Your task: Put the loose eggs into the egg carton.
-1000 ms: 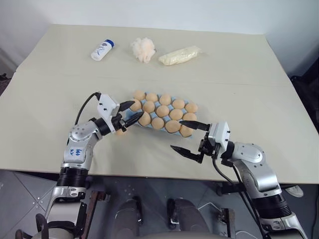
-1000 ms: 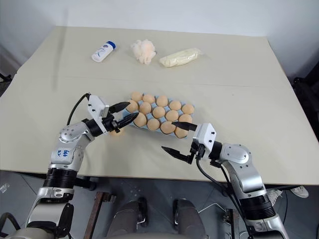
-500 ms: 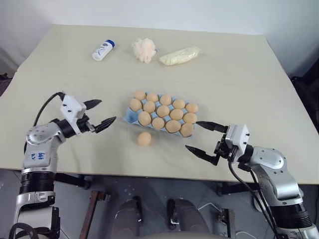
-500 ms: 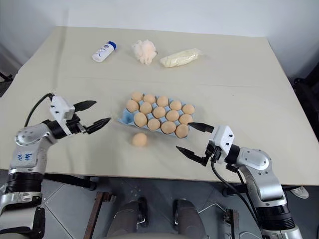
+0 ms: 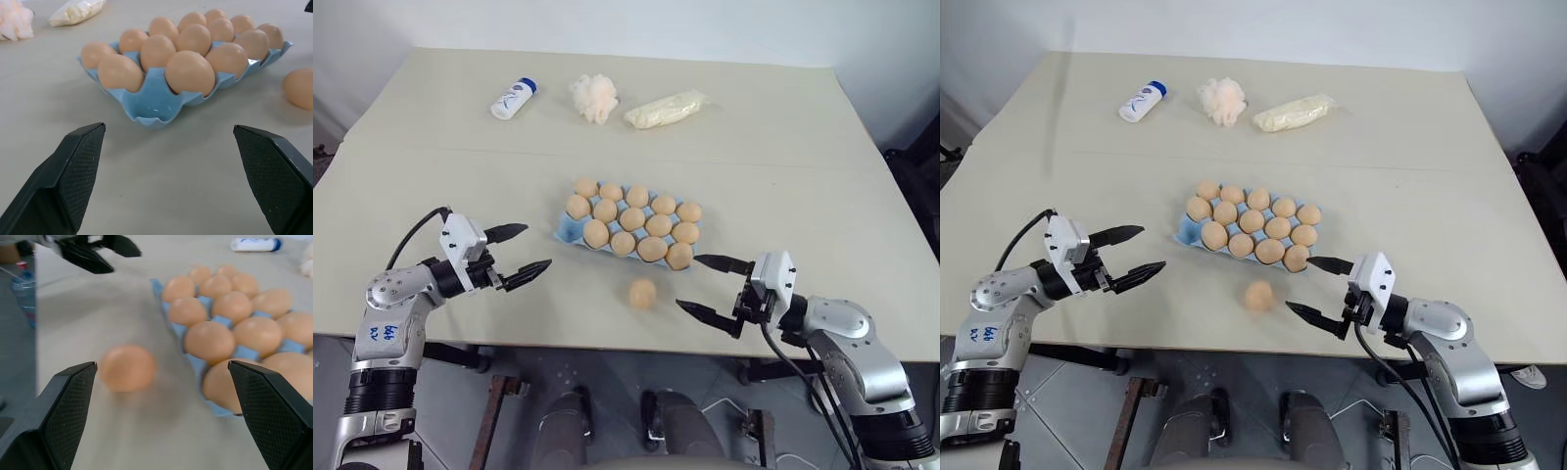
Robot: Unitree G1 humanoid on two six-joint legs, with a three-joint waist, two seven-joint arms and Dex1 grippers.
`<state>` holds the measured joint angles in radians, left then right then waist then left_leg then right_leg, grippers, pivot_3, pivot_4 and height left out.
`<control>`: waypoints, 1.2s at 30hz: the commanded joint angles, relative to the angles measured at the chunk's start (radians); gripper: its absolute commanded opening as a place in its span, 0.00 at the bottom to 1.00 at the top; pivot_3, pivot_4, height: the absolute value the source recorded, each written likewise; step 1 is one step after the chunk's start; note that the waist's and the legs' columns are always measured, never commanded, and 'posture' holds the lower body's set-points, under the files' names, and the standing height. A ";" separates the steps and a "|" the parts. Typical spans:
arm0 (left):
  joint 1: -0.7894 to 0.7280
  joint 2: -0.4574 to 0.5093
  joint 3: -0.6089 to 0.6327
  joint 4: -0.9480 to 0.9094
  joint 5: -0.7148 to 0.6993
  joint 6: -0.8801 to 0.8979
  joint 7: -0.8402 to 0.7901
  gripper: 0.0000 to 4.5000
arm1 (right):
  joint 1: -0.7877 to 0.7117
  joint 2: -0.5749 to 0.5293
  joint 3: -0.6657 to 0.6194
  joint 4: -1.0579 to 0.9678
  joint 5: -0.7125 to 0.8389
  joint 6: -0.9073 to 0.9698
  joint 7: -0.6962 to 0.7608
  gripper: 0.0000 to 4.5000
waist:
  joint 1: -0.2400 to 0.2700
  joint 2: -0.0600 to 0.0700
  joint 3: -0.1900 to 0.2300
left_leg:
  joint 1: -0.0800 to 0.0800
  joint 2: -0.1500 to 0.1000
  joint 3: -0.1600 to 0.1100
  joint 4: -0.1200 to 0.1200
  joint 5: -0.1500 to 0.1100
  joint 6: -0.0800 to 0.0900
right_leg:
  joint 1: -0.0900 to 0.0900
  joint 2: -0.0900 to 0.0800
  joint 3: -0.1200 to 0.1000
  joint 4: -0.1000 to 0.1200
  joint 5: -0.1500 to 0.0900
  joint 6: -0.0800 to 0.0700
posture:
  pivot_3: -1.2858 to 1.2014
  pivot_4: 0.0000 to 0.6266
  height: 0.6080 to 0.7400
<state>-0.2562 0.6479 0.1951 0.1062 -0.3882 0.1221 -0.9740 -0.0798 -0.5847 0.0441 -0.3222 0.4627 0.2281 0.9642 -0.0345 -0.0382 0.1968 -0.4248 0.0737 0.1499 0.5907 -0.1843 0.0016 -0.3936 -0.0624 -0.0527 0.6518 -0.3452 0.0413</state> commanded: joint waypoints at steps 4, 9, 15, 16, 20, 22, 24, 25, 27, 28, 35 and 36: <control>0.022 0.031 -0.022 -0.066 -0.018 -0.045 -0.106 0.99 | -0.059 0.031 0.126 -0.004 -0.051 0.033 0.003 1.00 | 0.001 0.000 0.000 | 0.000 0.000 0.000 0.000 0.000 0.000 | 0.000 0.000 0.000 -0.001 0.000 0.000 | 0.52 0.24 1.00; 0.026 0.058 -0.036 -0.056 -0.022 -0.052 -0.186 0.99 | -0.093 0.058 0.162 0.088 -0.108 -0.011 0.009 1.00 | 0.001 0.000 0.000 | 0.000 0.000 0.000 -0.004 0.000 -0.001 | 0.000 0.000 0.000 -0.004 -0.001 -0.003 | 0.52 0.24 1.00; 0.026 0.074 -0.048 -0.054 -0.015 -0.071 -0.235 0.99 | -0.117 0.076 0.166 0.222 -0.141 -0.084 0.038 1.00 | 0.001 0.000 0.000 | 0.000 0.000 0.000 -0.005 0.000 -0.001 | 0.000 0.000 0.000 -0.006 0.000 0.000 | 0.52 0.24 1.00; 0.028 0.078 -0.050 -0.055 -0.016 -0.069 -0.243 0.99 | -0.120 0.080 0.164 0.236 -0.141 -0.093 0.044 1.00 | 0.001 0.000 0.000 | 0.000 0.000 0.000 -0.006 0.000 -0.001 | 0.000 0.000 0.000 -0.006 0.000 0.000 | 0.52 0.24 1.00; 0.034 0.082 -0.030 -0.043 -0.015 -0.074 -0.235 1.00 | -0.136 0.101 0.156 0.250 -0.123 -0.135 0.076 0.78 | -0.005 0.000 0.000 | 0.000 0.000 0.000 -0.005 0.000 -0.001 | 0.000 0.000 0.000 -0.005 0.000 0.000 | 0.52 0.24 1.00; 0.036 0.079 -0.022 -0.041 -0.017 -0.072 -0.224 1.00 | -0.147 0.112 0.152 0.244 -0.123 -0.140 0.072 0.63 | -0.009 0.000 0.000 | 0.000 0.000 0.000 -0.004 0.000 -0.001 | 0.000 0.001 0.000 -0.004 0.000 0.000 | 0.52 0.24 1.00; 0.049 0.082 -0.001 -0.037 -0.033 -0.050 -0.212 1.00 | -0.177 0.129 0.169 0.202 -0.110 -0.110 0.073 0.53 | -0.013 0.000 0.000 | 0.000 0.000 0.000 -0.004 0.000 -0.001 | 0.000 0.000 0.000 -0.004 0.000 0.000 | 0.52 0.24 1.00; 0.060 0.087 0.011 -0.037 -0.044 -0.031 -0.209 1.00 | -0.203 0.146 0.179 0.178 -0.096 -0.086 0.072 0.53 | -0.020 0.000 0.000 | 0.000 0.000 0.000 -0.003 0.000 -0.001 | 0.000 0.000 0.000 -0.003 0.000 0.000 | 0.52 0.24 1.00; 0.078 0.094 0.032 -0.028 -0.051 -0.017 -0.203 1.00 | -0.251 0.178 0.194 0.158 -0.083 -0.055 0.068 0.53 | -0.027 0.000 0.000 | 0.000 0.000 0.000 -0.003 0.000 -0.001 | 0.000 0.000 0.000 -0.002 0.000 0.000 | 0.52 0.24 1.00; 0.089 0.097 0.047 -0.014 -0.048 -0.021 -0.198 1.00 | -0.290 0.202 0.205 0.164 -0.084 -0.040 0.063 0.53 | -0.030 0.000 0.000 | 0.000 0.000 0.000 -0.003 0.000 -0.001 | -0.001 0.001 0.000 -0.001 0.000 0.000 | 0.52 0.24 1.00; 0.123 0.087 0.118 0.074 -0.018 -0.076 -0.113 1.00 | -0.598 0.378 0.260 0.432 -0.196 -0.042 -0.007 0.53 | -0.042 0.000 0.000 | 0.001 0.000 -0.001 -0.002 0.002 -0.003 | -0.002 0.000 0.000 0.004 -0.001 -0.002 | 0.52 0.24 1.00; 0.128 0.085 0.127 0.082 -0.019 -0.081 -0.100 1.00 | -0.653 0.409 0.274 0.507 -0.228 -0.058 -0.019 0.53 | -0.042 0.000 0.000 | 0.001 0.000 -0.001 -0.002 0.002 -0.003 | -0.002 0.000 -0.001 0.004 -0.001 -0.002 | 0.52 0.24 1.00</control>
<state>-0.1319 0.7275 0.2810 0.1837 -0.4057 0.0655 -1.0949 -0.6907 -0.2010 0.3027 0.1133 0.2703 0.1926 0.9677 -0.0764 -0.0381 0.1969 -0.4245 0.0737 0.1488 0.5885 -0.1826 -0.0019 -0.3961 -0.0628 -0.0535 0.6550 -0.3461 0.0396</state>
